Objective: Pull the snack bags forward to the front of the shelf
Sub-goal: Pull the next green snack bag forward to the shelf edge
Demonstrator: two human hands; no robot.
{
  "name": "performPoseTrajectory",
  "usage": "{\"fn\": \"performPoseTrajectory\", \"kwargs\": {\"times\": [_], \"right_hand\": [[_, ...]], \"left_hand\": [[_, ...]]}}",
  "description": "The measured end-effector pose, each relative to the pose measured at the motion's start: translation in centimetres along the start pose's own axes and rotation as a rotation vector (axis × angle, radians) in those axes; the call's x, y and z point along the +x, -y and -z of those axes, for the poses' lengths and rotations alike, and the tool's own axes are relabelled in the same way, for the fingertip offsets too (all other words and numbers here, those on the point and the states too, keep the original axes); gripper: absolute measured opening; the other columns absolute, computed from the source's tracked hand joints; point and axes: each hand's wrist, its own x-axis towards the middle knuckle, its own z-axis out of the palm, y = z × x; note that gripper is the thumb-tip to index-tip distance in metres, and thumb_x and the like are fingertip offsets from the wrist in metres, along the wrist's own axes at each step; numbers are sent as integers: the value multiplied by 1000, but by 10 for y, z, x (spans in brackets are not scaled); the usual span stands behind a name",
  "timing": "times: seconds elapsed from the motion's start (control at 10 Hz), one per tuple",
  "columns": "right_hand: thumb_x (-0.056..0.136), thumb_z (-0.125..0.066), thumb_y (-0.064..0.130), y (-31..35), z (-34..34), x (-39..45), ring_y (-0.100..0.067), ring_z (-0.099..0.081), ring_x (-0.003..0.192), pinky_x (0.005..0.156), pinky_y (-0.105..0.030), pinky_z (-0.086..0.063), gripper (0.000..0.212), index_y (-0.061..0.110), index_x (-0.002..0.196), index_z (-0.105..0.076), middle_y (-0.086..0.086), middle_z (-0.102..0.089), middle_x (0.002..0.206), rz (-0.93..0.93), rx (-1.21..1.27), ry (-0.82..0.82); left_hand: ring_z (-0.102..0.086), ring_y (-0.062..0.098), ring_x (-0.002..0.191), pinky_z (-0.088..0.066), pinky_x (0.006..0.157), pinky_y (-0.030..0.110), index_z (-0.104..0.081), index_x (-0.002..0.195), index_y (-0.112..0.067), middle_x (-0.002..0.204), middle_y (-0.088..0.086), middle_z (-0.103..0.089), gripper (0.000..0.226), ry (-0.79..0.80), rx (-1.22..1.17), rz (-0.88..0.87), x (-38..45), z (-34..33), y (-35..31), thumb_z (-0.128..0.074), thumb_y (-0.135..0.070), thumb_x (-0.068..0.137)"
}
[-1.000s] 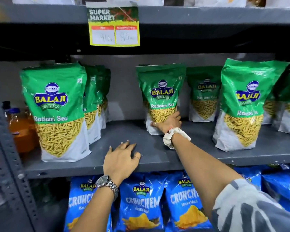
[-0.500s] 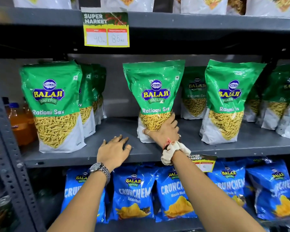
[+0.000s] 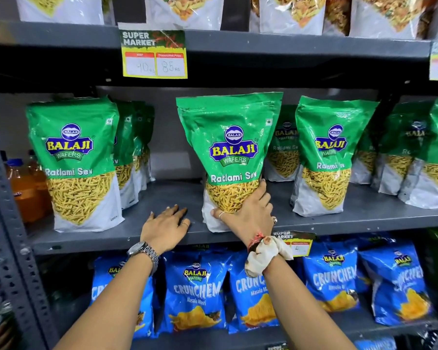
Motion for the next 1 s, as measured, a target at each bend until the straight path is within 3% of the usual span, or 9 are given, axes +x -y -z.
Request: {"fn": "performPoseTrajectory", "kwargs": {"times": [0.3, 0.5, 1.0], "right_hand": [[53, -77, 63, -1, 3, -7, -36, -42, 122, 97, -51, -41, 132, 7, 146, -3, -15, -38, 134, 15, 13, -29], [55, -80, 59, -3, -5, -6, -37, -36, 128, 103, -43, -37, 131, -3, 145, -7, -17, -30, 140, 16, 149, -14], [53, -75, 68, 3, -27, 10, -36, -40, 121, 94, -45, -43, 126, 1, 142, -17, -15, -36, 133, 5, 125, -78]], "left_hand": [[-18, 16, 148, -10, 121, 47, -30, 146, -28, 159, -2, -23, 52, -7, 4, -11, 2, -1, 0, -25, -43, 96], [-17, 15, 148, -8, 121, 48, -28, 147, -28, 160, -2, -21, 53, -5, -2, -17, 1, -1, 0, -24, -44, 96], [-19, 16, 147, -9, 121, 48, -30, 146, -29, 159, -2, -24, 52, -29, -17, -15, -1, 0, -1, -25, -42, 96]]}}
